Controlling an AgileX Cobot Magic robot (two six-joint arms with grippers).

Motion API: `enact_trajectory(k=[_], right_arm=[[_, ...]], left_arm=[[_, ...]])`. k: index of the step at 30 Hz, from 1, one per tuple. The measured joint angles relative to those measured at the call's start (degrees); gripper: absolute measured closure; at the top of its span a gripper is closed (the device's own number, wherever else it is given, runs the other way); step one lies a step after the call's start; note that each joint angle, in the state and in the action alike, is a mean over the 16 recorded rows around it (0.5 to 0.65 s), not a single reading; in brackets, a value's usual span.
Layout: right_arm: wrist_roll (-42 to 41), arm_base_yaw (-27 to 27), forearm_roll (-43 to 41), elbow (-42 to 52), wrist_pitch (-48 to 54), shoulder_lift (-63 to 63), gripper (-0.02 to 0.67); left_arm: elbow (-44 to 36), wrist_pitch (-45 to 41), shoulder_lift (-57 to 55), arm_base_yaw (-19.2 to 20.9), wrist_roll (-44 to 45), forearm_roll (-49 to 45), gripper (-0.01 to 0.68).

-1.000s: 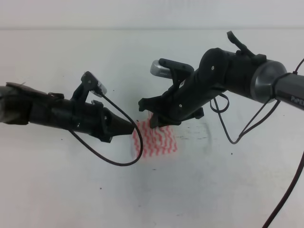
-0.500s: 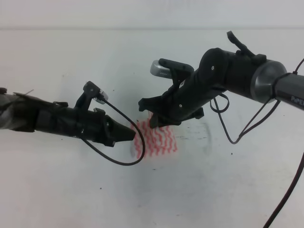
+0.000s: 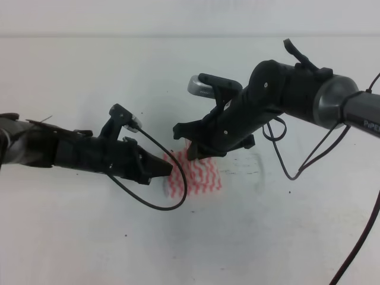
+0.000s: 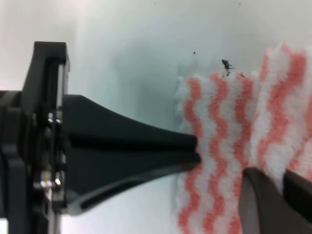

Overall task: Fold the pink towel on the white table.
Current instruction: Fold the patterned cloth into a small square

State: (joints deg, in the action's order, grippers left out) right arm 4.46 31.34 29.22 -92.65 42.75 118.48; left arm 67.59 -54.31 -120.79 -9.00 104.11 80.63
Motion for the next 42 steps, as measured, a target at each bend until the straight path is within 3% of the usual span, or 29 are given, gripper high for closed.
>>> enact_trajectory(k=[42], right_arm=[[0.0,1.1,0.7,0.0,0.5,0.3,0.659]], left_arm=[[0.0,1.5,0.0,-1.1,0.4,0.1,0.677]])
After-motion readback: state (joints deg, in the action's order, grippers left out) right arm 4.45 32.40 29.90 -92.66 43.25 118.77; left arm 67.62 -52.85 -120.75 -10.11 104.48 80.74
